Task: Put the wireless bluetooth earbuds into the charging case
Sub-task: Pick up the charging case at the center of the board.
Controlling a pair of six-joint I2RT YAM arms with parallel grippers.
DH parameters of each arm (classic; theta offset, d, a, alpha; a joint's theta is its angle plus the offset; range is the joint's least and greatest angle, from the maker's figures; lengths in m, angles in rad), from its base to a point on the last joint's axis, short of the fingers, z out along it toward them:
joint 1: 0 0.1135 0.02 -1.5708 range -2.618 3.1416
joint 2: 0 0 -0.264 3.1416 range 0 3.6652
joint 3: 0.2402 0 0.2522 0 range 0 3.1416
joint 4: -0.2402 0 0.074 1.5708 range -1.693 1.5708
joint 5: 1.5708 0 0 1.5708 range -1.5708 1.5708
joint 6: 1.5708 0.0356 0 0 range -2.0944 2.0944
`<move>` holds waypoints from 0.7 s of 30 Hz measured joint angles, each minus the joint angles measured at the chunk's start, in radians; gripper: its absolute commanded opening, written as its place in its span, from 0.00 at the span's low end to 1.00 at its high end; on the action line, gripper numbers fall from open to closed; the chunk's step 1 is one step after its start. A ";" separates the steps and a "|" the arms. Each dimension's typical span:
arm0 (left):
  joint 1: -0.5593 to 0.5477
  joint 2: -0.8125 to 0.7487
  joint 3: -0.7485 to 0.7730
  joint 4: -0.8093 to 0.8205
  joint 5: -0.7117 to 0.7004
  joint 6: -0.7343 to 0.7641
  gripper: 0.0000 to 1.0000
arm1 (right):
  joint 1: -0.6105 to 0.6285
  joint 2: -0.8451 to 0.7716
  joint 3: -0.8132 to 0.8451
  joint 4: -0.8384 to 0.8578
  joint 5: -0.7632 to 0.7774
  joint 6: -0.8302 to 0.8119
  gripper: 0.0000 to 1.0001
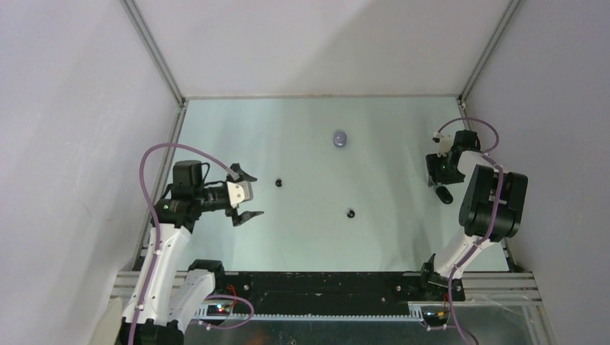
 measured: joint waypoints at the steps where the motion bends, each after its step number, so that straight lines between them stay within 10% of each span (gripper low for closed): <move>1: 0.000 -0.005 -0.002 0.002 0.000 -0.004 0.99 | 0.002 0.000 0.000 0.000 0.000 -0.003 0.59; 12: 0.002 -0.040 -0.027 0.014 0.041 -0.004 0.99 | 0.010 -0.009 0.000 -0.016 0.043 -0.044 0.68; 21: 0.002 -0.051 -0.021 -0.012 -0.001 0.014 0.99 | 0.013 -0.005 0.002 -0.035 0.070 -0.079 0.23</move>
